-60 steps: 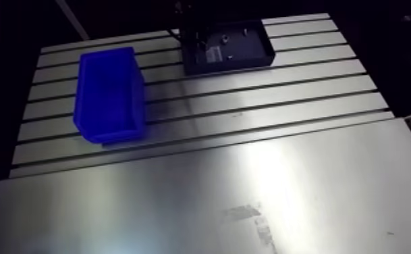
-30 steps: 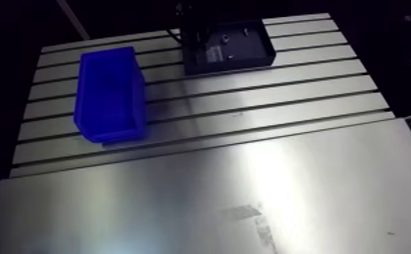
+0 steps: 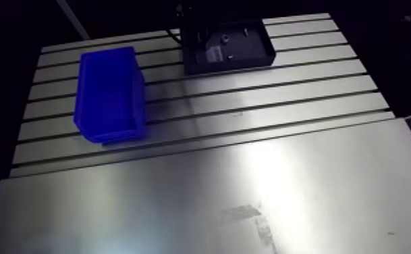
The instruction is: Pick up the M10 bolt from the tray and put it into the blue bin.
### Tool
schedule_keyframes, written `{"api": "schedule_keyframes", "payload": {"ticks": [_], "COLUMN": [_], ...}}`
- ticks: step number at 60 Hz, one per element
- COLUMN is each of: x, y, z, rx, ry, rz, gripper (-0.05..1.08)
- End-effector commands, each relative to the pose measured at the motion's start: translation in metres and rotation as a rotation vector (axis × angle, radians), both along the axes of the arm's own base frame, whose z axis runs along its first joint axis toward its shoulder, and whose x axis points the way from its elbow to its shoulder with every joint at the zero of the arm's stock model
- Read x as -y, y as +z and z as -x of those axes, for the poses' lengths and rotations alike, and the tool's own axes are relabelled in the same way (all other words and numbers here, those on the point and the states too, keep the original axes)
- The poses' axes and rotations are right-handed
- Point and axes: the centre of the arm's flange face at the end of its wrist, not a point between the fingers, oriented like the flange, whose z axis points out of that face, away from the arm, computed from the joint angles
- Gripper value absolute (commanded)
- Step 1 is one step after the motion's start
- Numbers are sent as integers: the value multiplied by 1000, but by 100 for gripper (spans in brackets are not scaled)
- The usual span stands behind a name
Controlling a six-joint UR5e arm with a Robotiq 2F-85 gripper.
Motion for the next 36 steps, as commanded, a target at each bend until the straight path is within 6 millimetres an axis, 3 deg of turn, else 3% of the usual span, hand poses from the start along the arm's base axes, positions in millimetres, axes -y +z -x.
{"api": "schedule_keyframes", "payload": {"ticks": [1,36], "x": [-1,-1], "y": [0,0], "z": [0,0], "rx": [-1,2], "ry": [-1,0], "rz": [0,1], "gripper": [70,77]}}
